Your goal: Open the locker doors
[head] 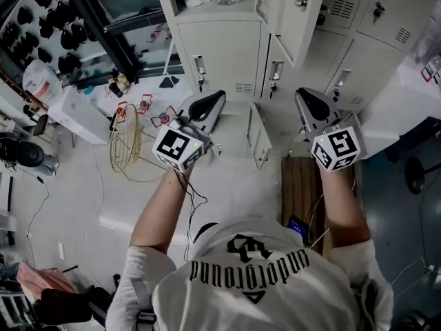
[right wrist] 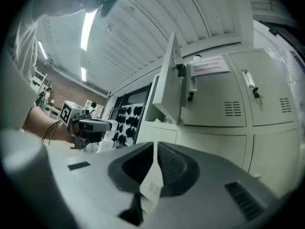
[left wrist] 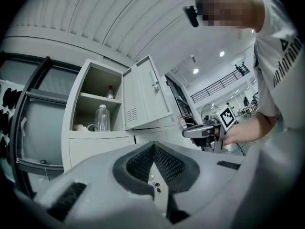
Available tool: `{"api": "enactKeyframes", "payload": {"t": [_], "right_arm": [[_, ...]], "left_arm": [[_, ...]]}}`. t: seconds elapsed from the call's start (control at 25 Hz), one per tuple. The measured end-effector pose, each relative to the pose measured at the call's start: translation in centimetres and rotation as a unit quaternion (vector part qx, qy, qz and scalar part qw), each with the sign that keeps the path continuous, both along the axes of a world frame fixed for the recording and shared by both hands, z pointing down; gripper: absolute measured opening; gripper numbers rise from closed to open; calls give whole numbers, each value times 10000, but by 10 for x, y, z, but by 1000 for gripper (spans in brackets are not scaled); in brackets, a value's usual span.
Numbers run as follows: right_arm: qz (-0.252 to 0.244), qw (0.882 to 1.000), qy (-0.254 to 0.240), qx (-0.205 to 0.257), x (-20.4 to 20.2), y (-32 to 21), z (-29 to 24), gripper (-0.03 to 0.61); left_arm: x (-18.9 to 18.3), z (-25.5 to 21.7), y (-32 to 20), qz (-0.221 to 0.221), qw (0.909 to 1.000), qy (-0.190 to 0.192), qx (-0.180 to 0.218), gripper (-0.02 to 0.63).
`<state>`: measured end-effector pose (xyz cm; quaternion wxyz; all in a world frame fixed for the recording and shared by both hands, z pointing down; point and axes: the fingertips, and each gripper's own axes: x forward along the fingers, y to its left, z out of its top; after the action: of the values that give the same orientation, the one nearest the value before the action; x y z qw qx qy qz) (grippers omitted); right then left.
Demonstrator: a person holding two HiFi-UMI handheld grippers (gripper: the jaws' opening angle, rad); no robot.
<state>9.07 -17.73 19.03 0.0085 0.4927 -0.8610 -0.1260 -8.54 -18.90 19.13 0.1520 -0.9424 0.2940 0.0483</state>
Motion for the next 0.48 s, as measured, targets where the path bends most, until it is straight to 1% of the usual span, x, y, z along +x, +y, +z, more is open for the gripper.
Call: {"api": "enactKeyframes", "payload": {"t": [0.16,0.24,0.48], "right_arm": [[220,9996,-192,-66,-17,22,23,3],[305,9992,-255,-49,-30,35,28,3],[263,9995,-146,50,-85,79,48,3]], "left_arm": [[-19,23,19,122,9997,-122,-148,8],[-30,30,31,214,9994,-191,-184,8],[-72,55,70,570,9974,-300,-333,8]]}}
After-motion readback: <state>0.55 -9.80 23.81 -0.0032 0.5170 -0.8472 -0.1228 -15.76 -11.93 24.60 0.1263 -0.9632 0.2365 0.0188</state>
